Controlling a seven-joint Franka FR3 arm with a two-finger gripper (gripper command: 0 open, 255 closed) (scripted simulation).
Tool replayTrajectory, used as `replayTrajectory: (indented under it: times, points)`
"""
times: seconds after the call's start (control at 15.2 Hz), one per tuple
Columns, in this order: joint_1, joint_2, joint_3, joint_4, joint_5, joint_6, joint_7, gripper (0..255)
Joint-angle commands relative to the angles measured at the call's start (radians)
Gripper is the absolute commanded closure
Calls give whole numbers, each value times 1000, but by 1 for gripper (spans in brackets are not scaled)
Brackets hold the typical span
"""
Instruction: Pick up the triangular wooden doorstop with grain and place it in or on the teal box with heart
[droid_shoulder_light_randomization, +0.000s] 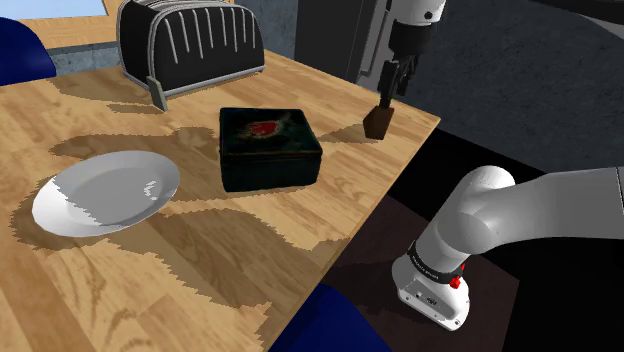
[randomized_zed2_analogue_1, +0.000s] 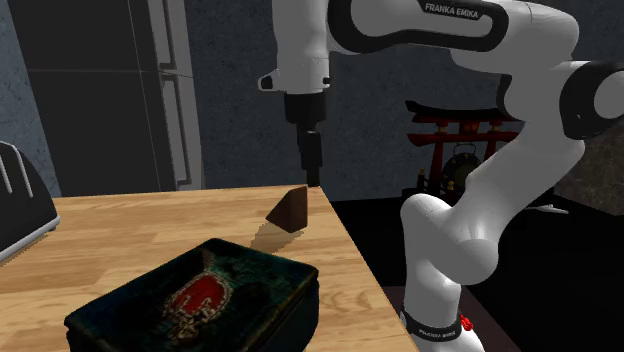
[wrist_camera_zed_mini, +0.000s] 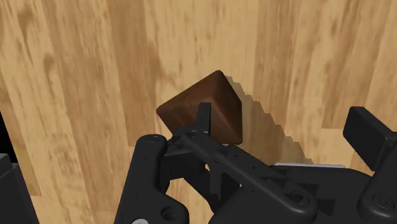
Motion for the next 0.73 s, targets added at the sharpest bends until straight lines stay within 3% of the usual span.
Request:
replayTrajectory:
  times: [0.0,0.26,0.66]
  points:
    - [0,0,0,0,0,0,0,0]
    - [-243,-24,62,-102,76,188,520,0]
    - [-244,-38,62,-191,77,263,518,0]
